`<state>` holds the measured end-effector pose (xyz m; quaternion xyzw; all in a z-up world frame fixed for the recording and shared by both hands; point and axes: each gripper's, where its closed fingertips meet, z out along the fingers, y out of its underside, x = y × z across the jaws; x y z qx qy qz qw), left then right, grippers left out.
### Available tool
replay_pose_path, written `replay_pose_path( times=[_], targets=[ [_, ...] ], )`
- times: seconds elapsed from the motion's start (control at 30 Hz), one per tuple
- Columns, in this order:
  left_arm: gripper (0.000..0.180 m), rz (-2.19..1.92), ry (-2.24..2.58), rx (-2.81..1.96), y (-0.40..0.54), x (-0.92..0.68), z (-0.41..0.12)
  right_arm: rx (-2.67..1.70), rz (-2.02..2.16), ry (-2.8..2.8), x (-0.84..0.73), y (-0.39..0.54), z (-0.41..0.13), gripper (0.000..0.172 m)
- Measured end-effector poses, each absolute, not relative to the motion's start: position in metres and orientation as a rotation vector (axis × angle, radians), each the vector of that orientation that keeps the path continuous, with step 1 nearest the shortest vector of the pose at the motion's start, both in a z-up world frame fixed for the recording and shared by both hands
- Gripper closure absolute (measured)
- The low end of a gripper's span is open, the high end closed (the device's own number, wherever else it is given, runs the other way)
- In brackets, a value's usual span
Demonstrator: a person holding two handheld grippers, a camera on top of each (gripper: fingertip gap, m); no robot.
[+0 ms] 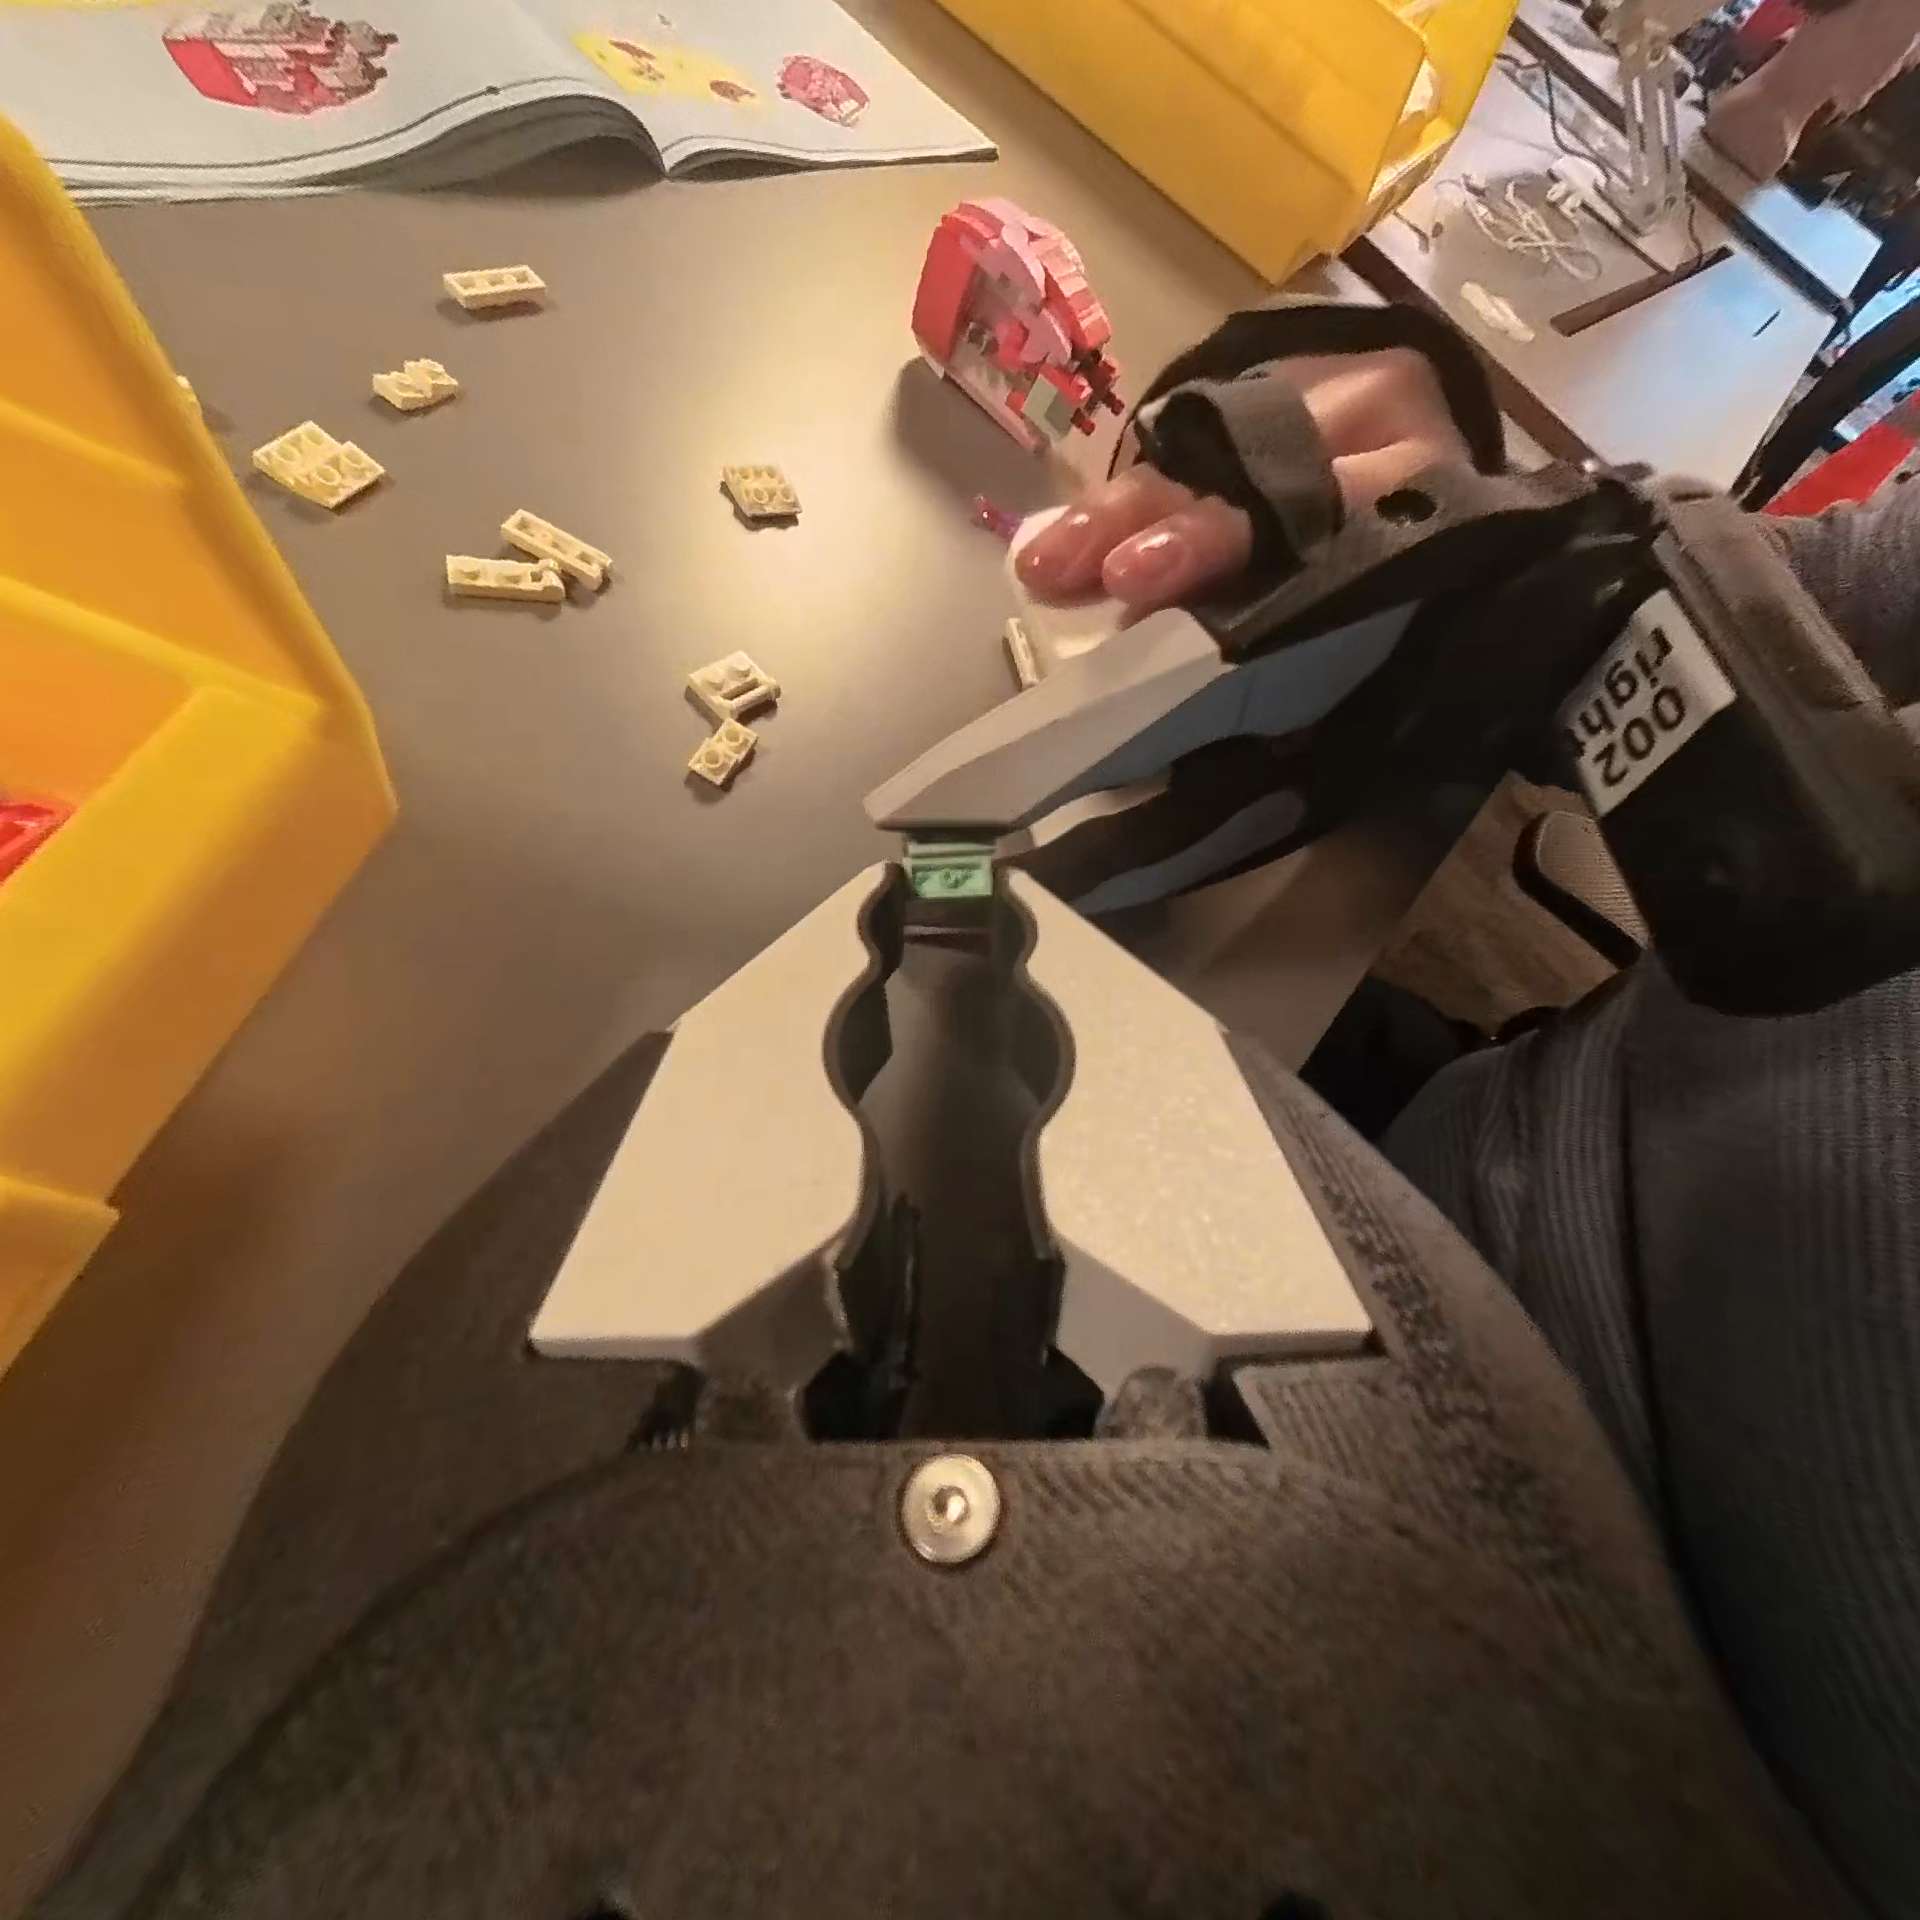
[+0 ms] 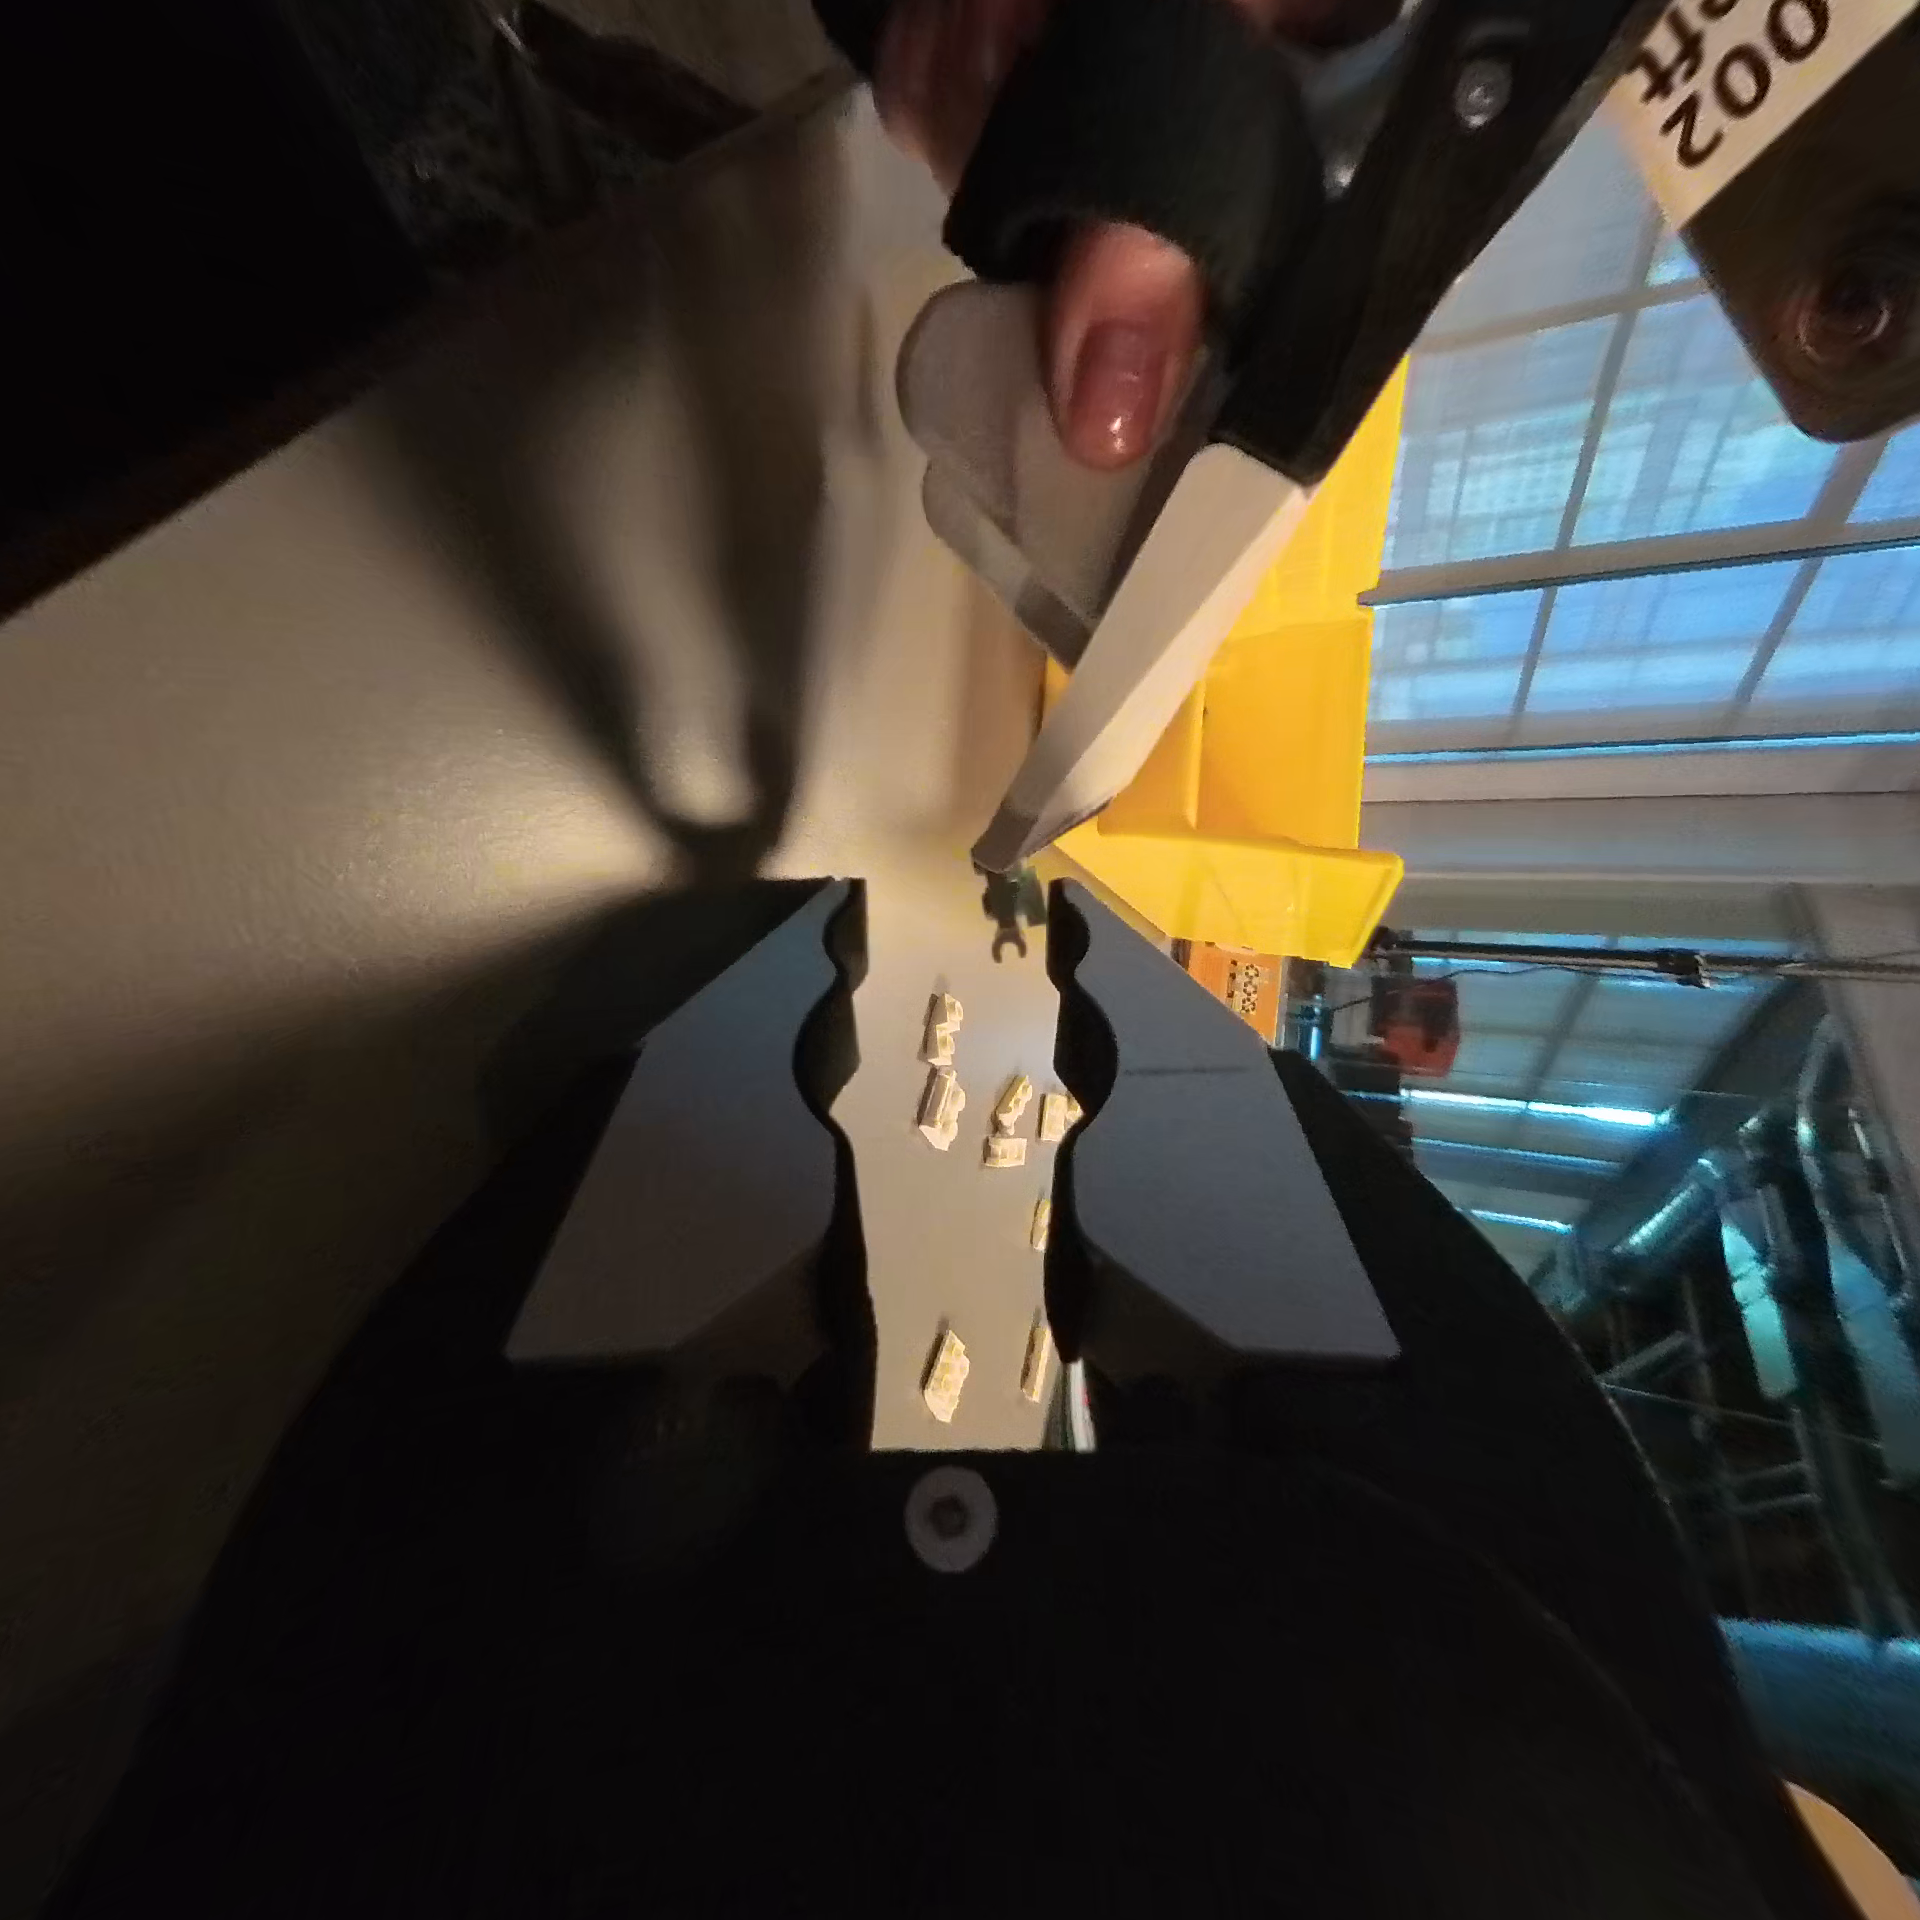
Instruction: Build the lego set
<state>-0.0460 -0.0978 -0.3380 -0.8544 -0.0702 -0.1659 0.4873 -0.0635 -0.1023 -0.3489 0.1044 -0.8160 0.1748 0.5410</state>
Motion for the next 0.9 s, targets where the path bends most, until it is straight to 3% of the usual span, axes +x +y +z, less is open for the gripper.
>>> replay_pose_path(
  times=[0.23, 0.73, 0.9],
  targets=[
    [0.164, -0.413, -0.180, -2.102, -0.096, -0.043, -0.342, 0.274, 0.358, -1.875, -0.067, -0.100, -0.344, 0.163],
    [0.165, -0.412, -0.215, -2.163, -0.094, -0.040, -0.349, 0.427, 0.201, -1.841, -0.064, -0.097, -0.349, 0.165],
    [0.165, -0.425, -0.249, -2.099, -0.092, -0.043, -0.340, 0.256, 0.344, -1.886, -0.067, -0.095, -0.343, 0.164]
  ],
)
